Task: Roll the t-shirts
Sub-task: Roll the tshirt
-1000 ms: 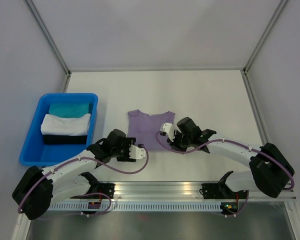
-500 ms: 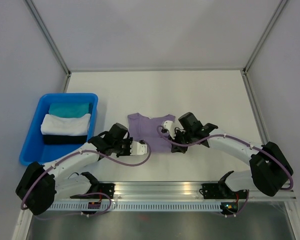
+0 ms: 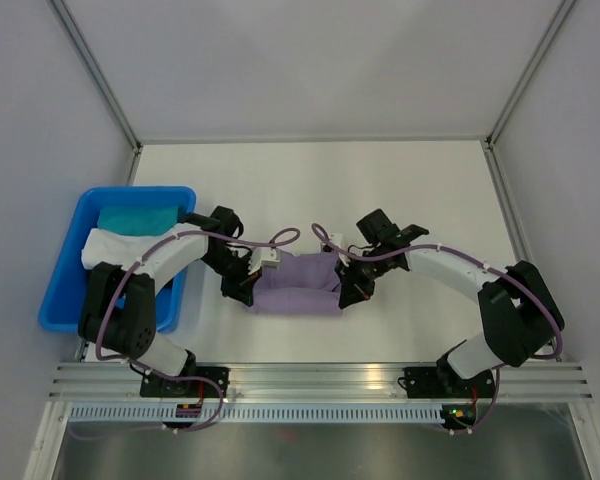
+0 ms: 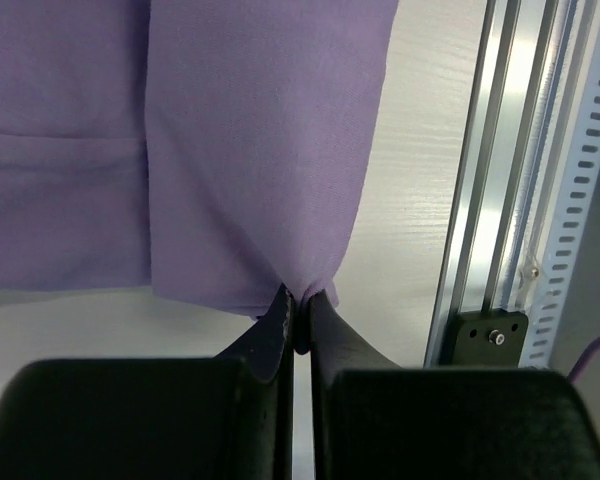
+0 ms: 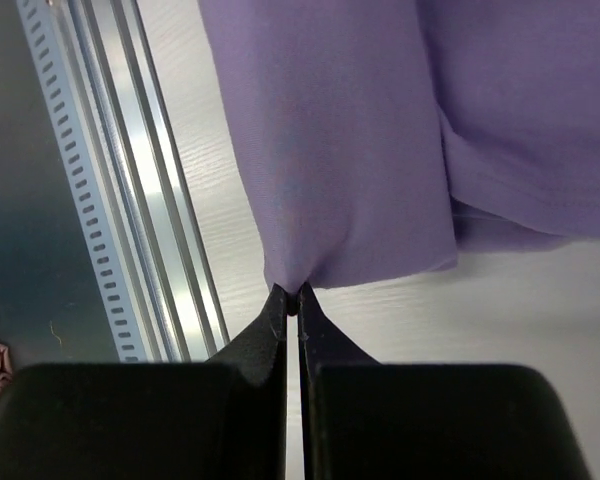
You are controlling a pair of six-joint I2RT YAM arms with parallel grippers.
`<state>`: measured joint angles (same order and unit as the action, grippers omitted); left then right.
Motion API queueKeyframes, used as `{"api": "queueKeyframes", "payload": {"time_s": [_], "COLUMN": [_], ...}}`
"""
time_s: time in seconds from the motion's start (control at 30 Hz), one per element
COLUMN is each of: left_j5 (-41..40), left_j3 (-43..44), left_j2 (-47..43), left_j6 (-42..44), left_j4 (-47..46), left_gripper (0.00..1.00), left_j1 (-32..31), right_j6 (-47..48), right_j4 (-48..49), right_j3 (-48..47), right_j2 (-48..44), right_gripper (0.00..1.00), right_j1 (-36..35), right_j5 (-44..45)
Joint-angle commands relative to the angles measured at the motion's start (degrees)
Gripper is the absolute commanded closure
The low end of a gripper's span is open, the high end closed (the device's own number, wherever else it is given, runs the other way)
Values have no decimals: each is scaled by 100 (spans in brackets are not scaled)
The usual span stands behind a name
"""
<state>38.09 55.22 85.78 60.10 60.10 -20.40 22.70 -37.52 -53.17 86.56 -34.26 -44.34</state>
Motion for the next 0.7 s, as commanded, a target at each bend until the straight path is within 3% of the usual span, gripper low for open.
{"api": "queueKeyframes", "payload": {"time_s": [0.0,0.17,0.27,0.3,0.33,0.5,0.67], "left_j5": [577,621,656,639,639,682,691], "left_j3": [331,918,1270,1324,1368,1465,1526], "left_j2": [246,913,1388,1467,1573,1714,1802], "left_j6": [450,372,249,274,309,424,477], "left_j4": [354,336,354,371,380,433,538], "left_gripper": [97,96,97,97,97,98,98], "left_j1": [185,405,502,520,555,581,590], "right_j6": [-361,-1513,-1488,-1462,-1400,-1032,-785], "right_j4": [470,1728,1957,2072,2221,3555,4077], "right_j3": [-36,316,359,421,630,1527,2074], "right_j2": [-52,97,63,-173,-349,-1552,-1634], "right_gripper": [100,99,62,38,33,22,20], "right_j1": [393,1043,1097,1088,1097,1097,887], "right_j5": [-252,169,346,382,391,-161,-182]}}
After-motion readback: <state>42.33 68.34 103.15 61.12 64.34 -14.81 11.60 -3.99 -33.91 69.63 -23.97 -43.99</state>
